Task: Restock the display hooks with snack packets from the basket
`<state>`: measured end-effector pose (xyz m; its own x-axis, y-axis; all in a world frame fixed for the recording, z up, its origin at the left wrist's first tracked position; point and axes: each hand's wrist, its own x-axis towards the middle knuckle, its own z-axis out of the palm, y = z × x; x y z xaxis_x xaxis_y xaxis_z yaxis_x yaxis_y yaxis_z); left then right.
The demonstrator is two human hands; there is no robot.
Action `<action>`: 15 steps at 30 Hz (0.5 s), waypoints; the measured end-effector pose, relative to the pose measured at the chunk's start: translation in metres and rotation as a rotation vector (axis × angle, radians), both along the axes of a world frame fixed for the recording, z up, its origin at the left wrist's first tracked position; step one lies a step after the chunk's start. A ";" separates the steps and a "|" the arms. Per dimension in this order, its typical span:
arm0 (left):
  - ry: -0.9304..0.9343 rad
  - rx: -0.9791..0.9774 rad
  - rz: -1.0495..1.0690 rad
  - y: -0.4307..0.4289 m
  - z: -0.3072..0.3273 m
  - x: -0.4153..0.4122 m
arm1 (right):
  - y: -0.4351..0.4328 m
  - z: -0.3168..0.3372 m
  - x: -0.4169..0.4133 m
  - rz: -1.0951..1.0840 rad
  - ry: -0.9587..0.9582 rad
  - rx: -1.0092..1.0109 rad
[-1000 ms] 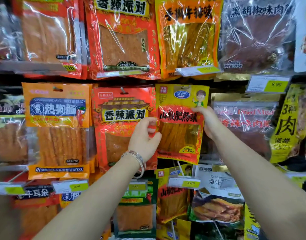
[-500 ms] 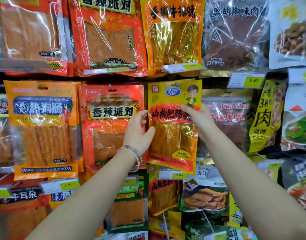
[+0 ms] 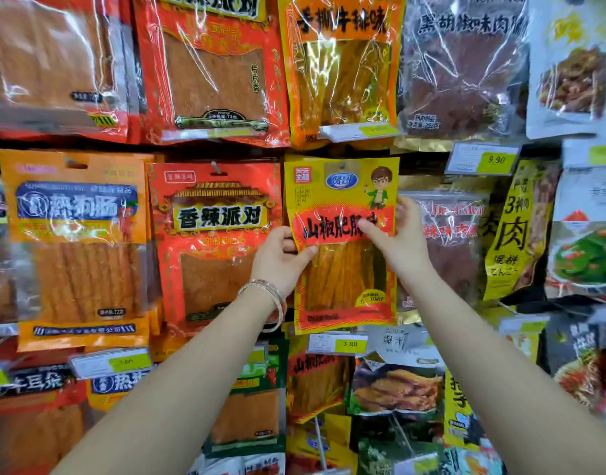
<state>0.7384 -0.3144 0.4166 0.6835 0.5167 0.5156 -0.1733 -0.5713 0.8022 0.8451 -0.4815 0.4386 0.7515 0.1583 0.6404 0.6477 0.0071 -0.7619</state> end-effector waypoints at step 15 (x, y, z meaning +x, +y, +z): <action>0.001 0.006 0.063 0.009 -0.006 0.000 | 0.017 -0.070 -0.033 -0.392 -0.401 -0.579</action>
